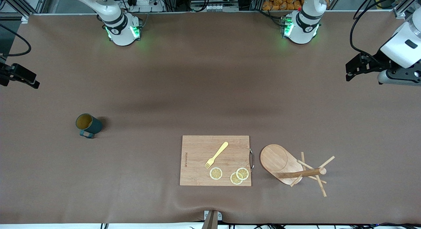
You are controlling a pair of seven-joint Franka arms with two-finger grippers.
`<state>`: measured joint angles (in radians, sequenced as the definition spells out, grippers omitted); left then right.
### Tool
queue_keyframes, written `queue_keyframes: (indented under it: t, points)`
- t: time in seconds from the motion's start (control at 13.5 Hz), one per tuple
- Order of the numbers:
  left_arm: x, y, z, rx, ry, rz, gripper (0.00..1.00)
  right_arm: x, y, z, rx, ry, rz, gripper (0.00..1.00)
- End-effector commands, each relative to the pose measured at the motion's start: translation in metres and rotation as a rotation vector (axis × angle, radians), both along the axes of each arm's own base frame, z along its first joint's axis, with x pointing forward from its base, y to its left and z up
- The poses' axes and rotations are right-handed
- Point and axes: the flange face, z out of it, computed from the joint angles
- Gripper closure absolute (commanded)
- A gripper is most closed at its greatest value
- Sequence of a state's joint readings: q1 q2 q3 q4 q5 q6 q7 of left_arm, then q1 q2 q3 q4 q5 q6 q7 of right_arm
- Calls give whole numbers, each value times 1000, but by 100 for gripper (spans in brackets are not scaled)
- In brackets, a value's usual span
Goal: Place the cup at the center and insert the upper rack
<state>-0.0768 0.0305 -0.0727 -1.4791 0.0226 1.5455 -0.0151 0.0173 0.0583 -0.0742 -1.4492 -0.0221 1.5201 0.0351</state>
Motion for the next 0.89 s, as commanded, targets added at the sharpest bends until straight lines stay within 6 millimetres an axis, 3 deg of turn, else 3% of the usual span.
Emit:
queue_keyframes:
  t: [0.0,0.22,0.37,0.67,0.82]
  points:
    - [1,2,3,21,-7,-19,0,8,-6,-6,-1,-4,-24,0]
    - [-2,6,4,24,7,-12,0,15,-18,-9,7,-36,-41,0]
    - [-8,16,4,26,44,-11,0,15,-16,-10,7,-34,-39,0]
    - [-29,41,3,24,95,21,0,26,-6,-35,8,18,-20,0]
    - [-34,31,4,22,123,3,0,39,-1,-65,9,67,-3,0]
